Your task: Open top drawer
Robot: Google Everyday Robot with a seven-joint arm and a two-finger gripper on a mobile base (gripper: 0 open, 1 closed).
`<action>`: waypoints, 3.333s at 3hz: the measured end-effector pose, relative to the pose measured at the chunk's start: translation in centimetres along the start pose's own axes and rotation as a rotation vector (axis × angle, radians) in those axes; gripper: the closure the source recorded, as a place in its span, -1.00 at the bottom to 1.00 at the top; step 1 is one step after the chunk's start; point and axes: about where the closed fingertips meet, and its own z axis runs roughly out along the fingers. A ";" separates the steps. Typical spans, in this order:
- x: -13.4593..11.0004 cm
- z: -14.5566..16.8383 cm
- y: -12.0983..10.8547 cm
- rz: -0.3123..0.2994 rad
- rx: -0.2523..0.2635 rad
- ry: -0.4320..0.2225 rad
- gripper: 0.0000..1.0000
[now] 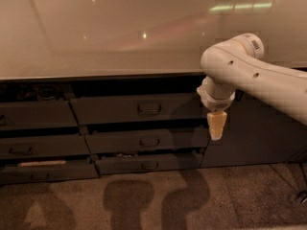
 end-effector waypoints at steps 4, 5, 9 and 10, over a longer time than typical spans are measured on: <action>-0.9 -1.0 0.8 -0.107 0.054 -0.286 -1.00; -0.9 -1.0 0.8 -0.107 0.054 -0.285 -1.00; 2.9 7.1 -1.8 -0.059 -0.065 -0.354 -1.00; 3.2 7.3 -1.6 -0.027 -0.049 -0.318 -1.00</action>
Offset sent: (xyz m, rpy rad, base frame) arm -0.0117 0.0061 0.0171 0.2343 -0.0282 0.1676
